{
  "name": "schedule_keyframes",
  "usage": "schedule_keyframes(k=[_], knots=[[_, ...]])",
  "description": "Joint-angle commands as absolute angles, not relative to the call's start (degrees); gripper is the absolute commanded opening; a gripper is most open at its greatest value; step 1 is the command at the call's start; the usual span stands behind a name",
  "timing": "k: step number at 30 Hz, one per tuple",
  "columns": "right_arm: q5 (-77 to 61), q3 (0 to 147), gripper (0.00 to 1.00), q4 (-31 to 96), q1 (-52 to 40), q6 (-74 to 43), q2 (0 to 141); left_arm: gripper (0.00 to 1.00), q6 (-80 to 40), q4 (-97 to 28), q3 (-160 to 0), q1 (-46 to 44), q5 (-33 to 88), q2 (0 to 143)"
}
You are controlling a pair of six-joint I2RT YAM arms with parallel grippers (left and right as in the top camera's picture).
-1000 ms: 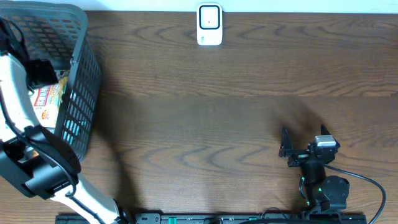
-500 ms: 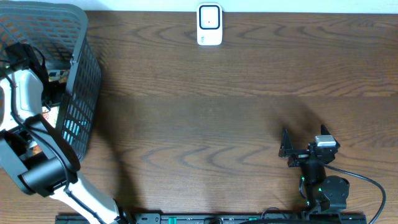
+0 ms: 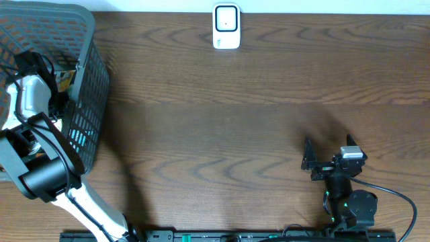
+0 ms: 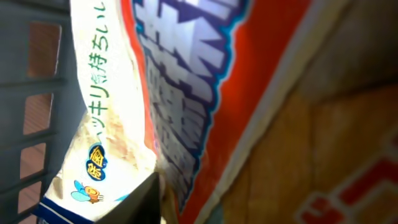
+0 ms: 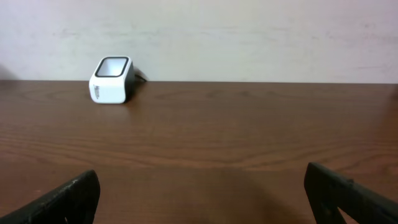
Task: Scan the item barcode
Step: 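Reach the left gripper into the basket and grasp the yellow wipe pack, then lift the yellow pack out and carry it toward the white scanner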
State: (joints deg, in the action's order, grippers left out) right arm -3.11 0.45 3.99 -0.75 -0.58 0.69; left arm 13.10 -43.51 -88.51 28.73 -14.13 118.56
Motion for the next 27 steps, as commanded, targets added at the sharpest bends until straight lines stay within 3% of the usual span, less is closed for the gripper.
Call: schedule_keyframes(k=[1,5,7,17,25,27], knots=[[-2.96,0.34,0.99,4.12,0.38,-0.12,0.38,0.38,11.09,-43.83,-89.3,28.71,-13.78,116.38],[-2.96,0.34,0.99,4.12,0.38,-0.14,0.38,0.23,7.6,-43.7,-90.28,28.71,-13.78,111.74],[-2.96,0.34,0.99,4.12,0.38,-0.14,0.38,0.08,5.32,-43.42,-90.48,28.71,-13.76,108.27],[-2.96,0.34,0.99,4.14,0.38,-0.12,0.38,0.07,-3.2,-40.18,-90.48,28.69,-9.41,88.84],[-2.96,0.34,0.99,4.12,0.38,-0.14,0.38,0.07,-38.15,-39.09,-90.48,28.64,-8.49,71.92],[-2.96,0.34,0.99,4.14,0.38,-0.12,0.38,0.07,-40.56,-37.26,-90.45,28.56,-2.57,68.16]])
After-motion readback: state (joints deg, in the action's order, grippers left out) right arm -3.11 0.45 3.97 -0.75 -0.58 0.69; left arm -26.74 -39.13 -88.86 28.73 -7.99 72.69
